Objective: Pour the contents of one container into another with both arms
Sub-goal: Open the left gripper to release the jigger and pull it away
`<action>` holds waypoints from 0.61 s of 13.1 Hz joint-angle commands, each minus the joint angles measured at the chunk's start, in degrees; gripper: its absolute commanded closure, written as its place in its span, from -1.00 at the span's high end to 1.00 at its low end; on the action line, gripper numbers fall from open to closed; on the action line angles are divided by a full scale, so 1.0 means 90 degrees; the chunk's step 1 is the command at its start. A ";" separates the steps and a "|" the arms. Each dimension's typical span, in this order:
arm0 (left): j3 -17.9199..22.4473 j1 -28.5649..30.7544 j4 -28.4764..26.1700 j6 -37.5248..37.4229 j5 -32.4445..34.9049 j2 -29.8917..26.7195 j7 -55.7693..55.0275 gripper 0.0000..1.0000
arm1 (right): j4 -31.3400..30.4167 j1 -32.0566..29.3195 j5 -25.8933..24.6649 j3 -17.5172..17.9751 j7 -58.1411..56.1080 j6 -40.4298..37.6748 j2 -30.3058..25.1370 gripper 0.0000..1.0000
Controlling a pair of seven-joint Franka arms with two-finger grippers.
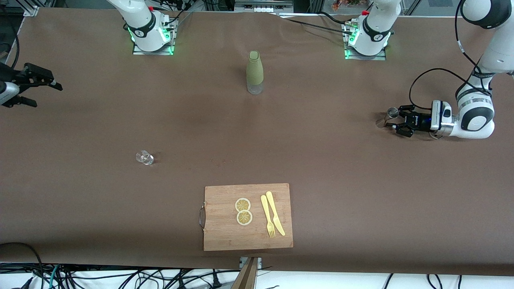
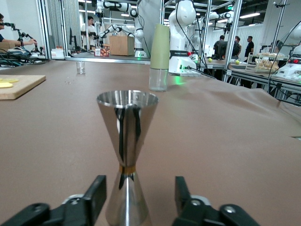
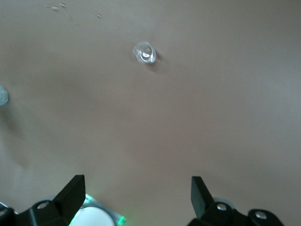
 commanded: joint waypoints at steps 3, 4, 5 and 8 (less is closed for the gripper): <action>0.0502 -0.0012 0.0443 -0.0112 0.0759 -0.0759 -0.0023 1.00 | -0.0084 0.0216 -0.0893 0.0562 0.3176 -0.0462 -0.0217 1.00; 0.0648 -0.0022 0.0474 -0.0112 0.1013 -0.1081 -0.0580 1.00 | -0.0045 0.0237 -0.0905 0.0563 0.3522 -0.0463 -0.0207 1.00; 0.0688 -0.0012 0.0580 -0.0121 0.1277 -0.1345 -0.1136 1.00 | 0.0052 0.0237 -0.0876 0.0554 0.3535 -0.0434 -0.0178 1.00; 0.0689 -0.0109 0.0738 -0.0122 0.1796 -0.2301 -0.2884 1.00 | 0.0316 0.0257 -0.0866 0.0495 0.3515 -0.0202 -0.0149 1.00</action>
